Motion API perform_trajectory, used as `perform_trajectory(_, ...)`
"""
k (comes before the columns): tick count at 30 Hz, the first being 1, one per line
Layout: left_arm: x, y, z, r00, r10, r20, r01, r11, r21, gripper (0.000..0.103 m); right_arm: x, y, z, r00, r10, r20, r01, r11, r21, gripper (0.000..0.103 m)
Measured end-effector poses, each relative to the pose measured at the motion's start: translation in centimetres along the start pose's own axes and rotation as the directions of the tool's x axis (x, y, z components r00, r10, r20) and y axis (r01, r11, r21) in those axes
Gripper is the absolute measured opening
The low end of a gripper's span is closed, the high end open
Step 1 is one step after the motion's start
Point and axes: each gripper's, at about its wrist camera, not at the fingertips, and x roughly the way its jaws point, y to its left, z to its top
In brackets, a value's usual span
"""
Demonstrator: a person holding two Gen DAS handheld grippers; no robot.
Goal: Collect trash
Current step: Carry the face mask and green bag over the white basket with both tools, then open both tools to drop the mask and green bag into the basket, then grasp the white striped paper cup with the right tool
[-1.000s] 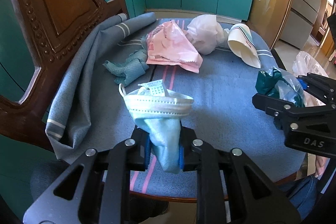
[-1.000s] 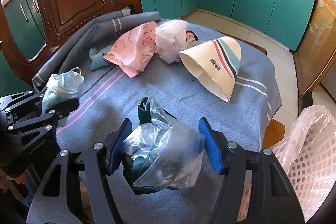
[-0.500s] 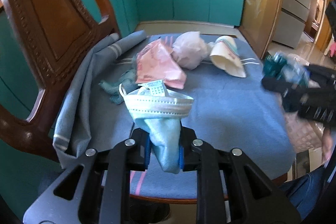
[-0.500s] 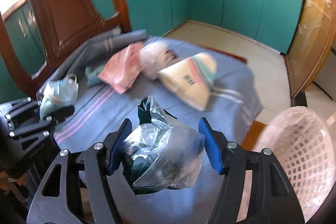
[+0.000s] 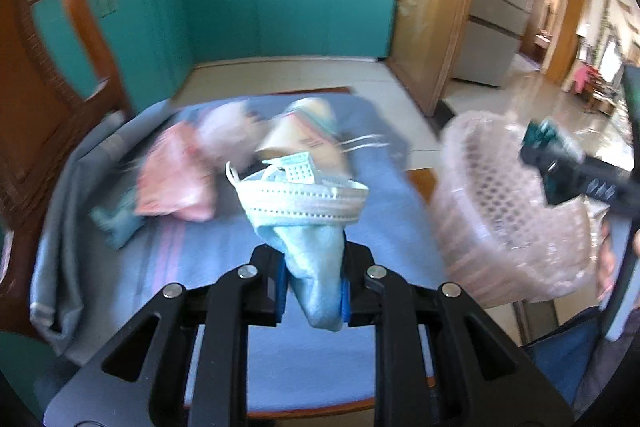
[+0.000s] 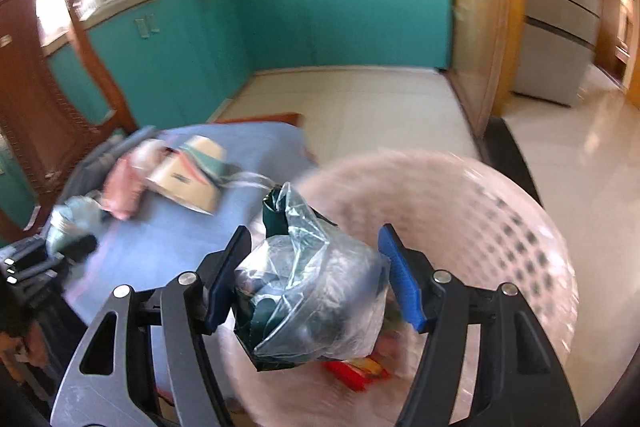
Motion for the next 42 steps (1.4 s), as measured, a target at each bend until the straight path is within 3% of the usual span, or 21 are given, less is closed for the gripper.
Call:
perform_trajectory(4,1.0,-3.4,1.3,0.997,-0.083,0.003,0.083,0.996,0.044,0.021,0.4,-3.7,-1.7,0.994,-0.089,-0.064,0.096,0.990,0.106,0.065)
perform_trajectory(8,1.5,-6.4,2.3,0.987,-0.163,0.006,0.162,0.984,0.079,0.021,0.9,-5.6,-2.5,0.987,-0.123,-0.105,0.139,0.976,0.168,0.068)
perform_trajectory(12,2.3,-9.2,3.0,0.971,-0.240,-0.002,0.239,0.965,0.113,0.021,-0.7,-6.9,-2.2,0.992,-0.120,-0.028,0.123,0.957,0.263,0.080)
perform_trajectory(17,4.2,-12.8,2.9,0.938,-0.339,-0.067,0.345,0.927,0.147,0.023,-3.4,-9.2,-1.9,0.983,-0.133,0.123,0.071,0.908,0.412,0.081)
perform_trajectory(21,4.8,-14.4,2.3,0.923,-0.374,-0.091,0.385,0.910,0.157,0.062,-4.7,-10.3,-2.1,0.968,-0.147,0.202,0.033,0.875,0.483,0.085)
perform_trajectory(22,4.7,-14.4,2.2,0.928,-0.364,-0.084,0.373,0.915,0.157,0.070,-4.5,-10.4,-2.0,0.970,-0.145,0.198,0.032,0.874,0.484,0.085)
perform_trajectory(27,3.7,-11.1,2.8,0.958,-0.286,-0.011,0.285,0.952,0.112,0.084,-4.2,-9.9,-1.7,0.972,-0.129,0.196,0.026,0.889,0.457,0.085)
perform_trajectory(30,3.5,-6.4,2.5,0.993,-0.112,0.038,0.110,0.992,0.057,0.085,-4.4,-8.8,-1.2,0.967,-0.110,0.231,0.003,0.908,0.420,0.085)
perform_trajectory(31,3.4,-4.9,2.3,0.997,-0.064,0.040,0.063,0.997,0.037,0.085,-4.5,-8.5,-1.1,0.966,-0.101,0.238,-0.005,0.914,0.406,0.085)
perform_trajectory(34,3.4,0.8,1.1,0.999,0.048,0.001,-0.048,0.996,-0.071,0.085,-4.0,-6.2,-0.2,0.972,-0.050,0.228,-0.029,0.944,0.328,0.085)
perform_trajectory(37,2.8,5.7,-0.4,0.992,0.124,-0.037,-0.128,0.981,-0.145,0.085,-2.0,-2.7,1.4,0.980,0.076,0.186,-0.126,0.954,0.272,0.085)
perform_trajectory(40,1.8,8.0,-1.0,0.984,0.176,-0.036,-0.180,0.967,-0.179,0.085,1.2,3.3,3.3,0.976,0.201,0.089,-0.215,0.959,0.185,0.085)
perform_trajectory(42,1.0,8.6,-1.1,0.981,0.193,-0.025,-0.194,0.962,-0.191,0.085,3.6,7.4,4.8,0.961,0.275,0.023,-0.275,0.952,0.136,0.085)
